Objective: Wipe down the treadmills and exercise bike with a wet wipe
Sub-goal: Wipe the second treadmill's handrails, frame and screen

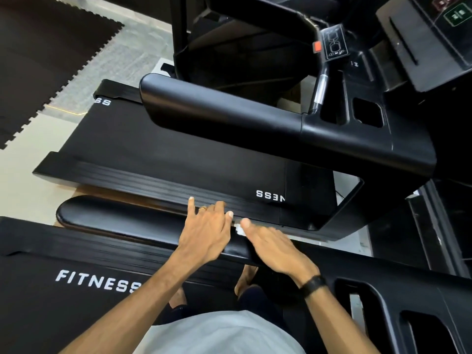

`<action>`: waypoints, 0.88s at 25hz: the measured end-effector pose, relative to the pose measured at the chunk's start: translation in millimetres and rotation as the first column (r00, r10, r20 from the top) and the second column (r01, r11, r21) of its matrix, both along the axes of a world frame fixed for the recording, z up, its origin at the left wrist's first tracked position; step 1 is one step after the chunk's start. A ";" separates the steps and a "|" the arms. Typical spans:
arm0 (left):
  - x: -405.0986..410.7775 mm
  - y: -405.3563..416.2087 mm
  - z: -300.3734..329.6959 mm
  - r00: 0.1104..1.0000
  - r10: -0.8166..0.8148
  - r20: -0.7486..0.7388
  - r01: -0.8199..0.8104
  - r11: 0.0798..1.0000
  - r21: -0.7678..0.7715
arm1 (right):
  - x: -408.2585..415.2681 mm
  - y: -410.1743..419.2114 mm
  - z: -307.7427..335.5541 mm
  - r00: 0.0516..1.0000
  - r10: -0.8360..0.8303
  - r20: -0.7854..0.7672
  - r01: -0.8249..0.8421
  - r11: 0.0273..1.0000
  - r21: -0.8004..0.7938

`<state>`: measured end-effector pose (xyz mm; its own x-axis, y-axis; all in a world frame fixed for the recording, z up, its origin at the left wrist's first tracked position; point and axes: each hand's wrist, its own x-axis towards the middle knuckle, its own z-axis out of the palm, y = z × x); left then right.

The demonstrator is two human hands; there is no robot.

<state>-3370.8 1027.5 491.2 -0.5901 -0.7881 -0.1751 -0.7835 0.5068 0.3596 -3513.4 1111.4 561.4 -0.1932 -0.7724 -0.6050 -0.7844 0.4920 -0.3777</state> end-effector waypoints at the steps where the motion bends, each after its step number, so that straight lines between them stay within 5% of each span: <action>1: -1.3 0.3 -0.1 1.000 0.006 -0.001 -0.006 1.000 0.015 | -8.7 11.5 5.2 1.000 -0.030 0.003 0.030 0.999 -0.012; 6: -7.2 0.8 9.0 1.000 0.000 -0.014 0.001 0.999 0.046 | -46.8 6.0 0.2 0.973 -0.125 -0.195 0.156 0.976 0.150; 10: -4.6 0.6 5.1 0.999 -0.017 0.028 0.017 1.000 0.010 | -19.4 -20.2 -14.6 1.000 -0.023 -0.019 0.025 0.992 0.126; 13: -4.6 0.3 3.6 0.999 -0.008 0.035 0.007 0.999 0.034 | -32.4 0.5 -1.3 0.990 -0.104 0.097 0.097 0.992 0.076; 18: -7.0 -0.4 2.5 1.000 -0.010 0.001 0.010 0.999 0.038 | -57.1 -9.6 -13.2 0.991 -0.092 -0.098 0.111 0.970 0.214; 22: -3.9 -0.8 0.1 1.000 -0.022 0.011 0.021 0.999 0.029 | -31.3 -35.9 -28.1 1.000 -0.005 0.025 -0.001 0.973 0.230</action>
